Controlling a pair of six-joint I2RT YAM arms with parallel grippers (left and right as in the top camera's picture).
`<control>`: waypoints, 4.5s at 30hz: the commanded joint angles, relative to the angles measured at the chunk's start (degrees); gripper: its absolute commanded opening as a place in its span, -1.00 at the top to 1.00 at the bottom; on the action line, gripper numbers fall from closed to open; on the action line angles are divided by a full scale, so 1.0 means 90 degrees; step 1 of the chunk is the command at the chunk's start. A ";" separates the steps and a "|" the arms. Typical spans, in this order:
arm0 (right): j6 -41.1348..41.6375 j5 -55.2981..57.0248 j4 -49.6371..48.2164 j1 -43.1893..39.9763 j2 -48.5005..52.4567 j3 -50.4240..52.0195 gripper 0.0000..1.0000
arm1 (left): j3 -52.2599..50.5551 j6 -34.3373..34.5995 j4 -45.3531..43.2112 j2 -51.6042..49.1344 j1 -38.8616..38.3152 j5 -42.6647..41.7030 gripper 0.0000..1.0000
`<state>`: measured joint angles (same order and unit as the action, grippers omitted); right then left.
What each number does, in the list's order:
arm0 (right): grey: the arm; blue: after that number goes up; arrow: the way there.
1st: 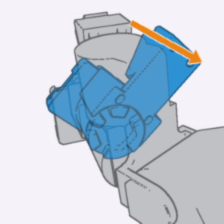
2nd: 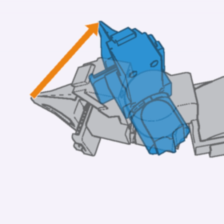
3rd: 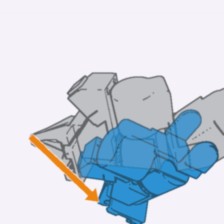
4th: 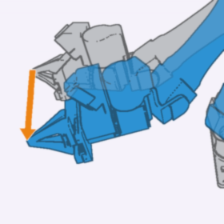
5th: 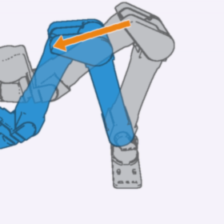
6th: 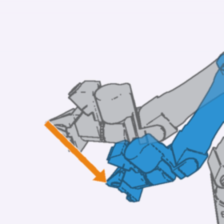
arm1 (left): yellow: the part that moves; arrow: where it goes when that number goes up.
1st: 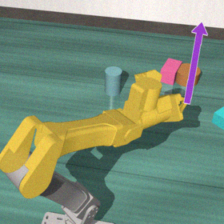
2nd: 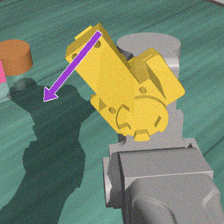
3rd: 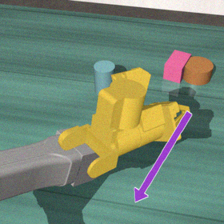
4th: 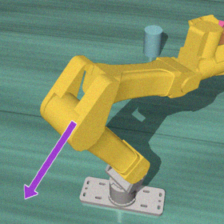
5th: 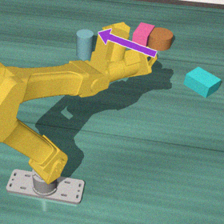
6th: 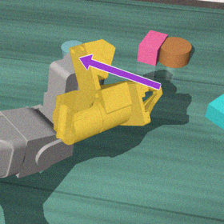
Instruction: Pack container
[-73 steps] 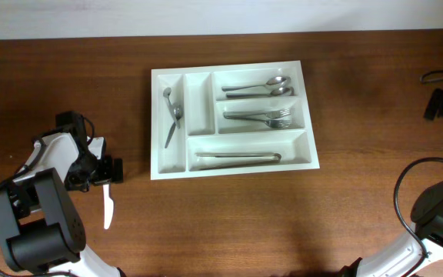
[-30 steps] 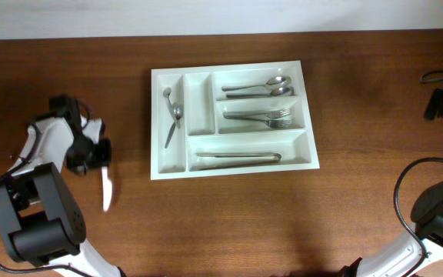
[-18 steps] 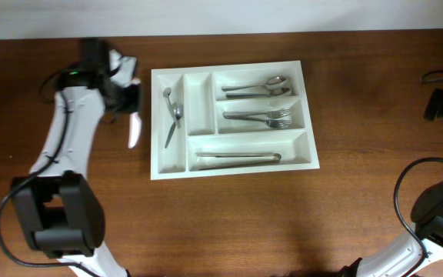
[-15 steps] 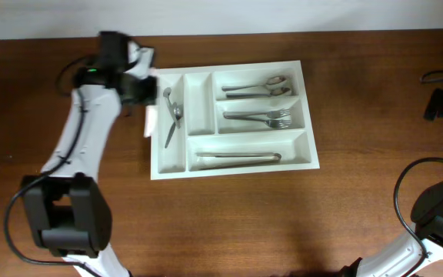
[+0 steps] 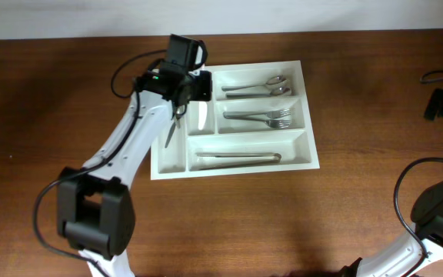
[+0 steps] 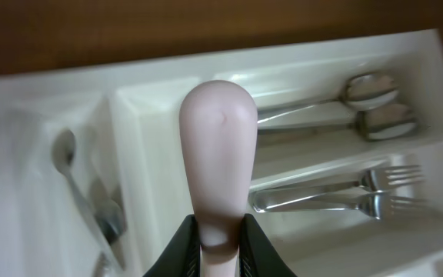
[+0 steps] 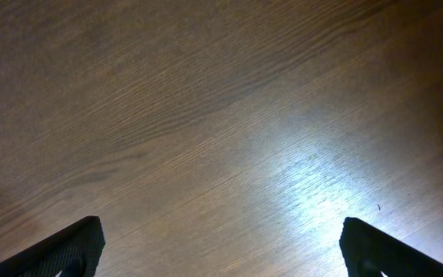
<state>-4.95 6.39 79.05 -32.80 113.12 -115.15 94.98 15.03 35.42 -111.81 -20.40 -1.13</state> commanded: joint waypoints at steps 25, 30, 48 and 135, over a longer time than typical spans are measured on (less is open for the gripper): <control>-0.0019 0.0010 -0.0005 0.0017 -0.0022 0.0022 -0.97 | 0.0085 0.0563 -0.0843 -0.0709 0.0216 0.0461 0.93; -0.0019 0.0010 -0.0005 0.0017 -0.0022 0.0022 -0.97 | 0.0083 0.0563 -0.0840 -0.0775 0.0221 0.0461 0.86; -0.0022 0.0010 -0.0005 0.0017 -0.0022 0.0022 -0.97 | 0.0085 0.0561 -0.0765 -0.1093 0.0221 0.0437 0.36; -0.0019 0.0010 -0.0005 0.0017 -0.0022 0.0022 -0.97 | -0.4971 -0.2038 0.1914 0.8850 0.1066 -0.0039 -0.98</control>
<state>-4.95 6.35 79.02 -32.80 113.12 -115.15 58.17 0.99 58.35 -32.23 -10.90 -0.64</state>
